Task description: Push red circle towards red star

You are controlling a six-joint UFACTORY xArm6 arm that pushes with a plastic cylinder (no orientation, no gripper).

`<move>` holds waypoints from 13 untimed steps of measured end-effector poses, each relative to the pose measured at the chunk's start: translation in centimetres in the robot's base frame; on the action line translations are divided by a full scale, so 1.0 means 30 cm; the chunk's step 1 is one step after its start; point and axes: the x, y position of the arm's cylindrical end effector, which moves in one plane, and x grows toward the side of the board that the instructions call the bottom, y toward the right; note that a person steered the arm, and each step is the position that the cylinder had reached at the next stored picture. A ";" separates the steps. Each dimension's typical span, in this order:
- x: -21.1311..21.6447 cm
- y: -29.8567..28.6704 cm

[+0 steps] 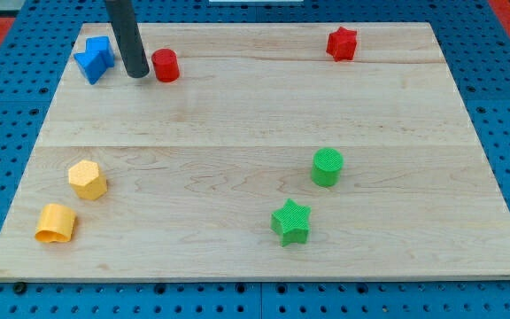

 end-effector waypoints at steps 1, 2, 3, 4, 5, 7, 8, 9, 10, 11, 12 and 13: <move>-0.041 0.078; -0.028 0.201; 0.027 0.250; 0.058 0.352; 0.074 0.474; 0.078 0.687; 0.078 0.813; 0.078 0.919; 0.059 0.975; 0.059 0.996; 0.264 0.953; 0.450 0.897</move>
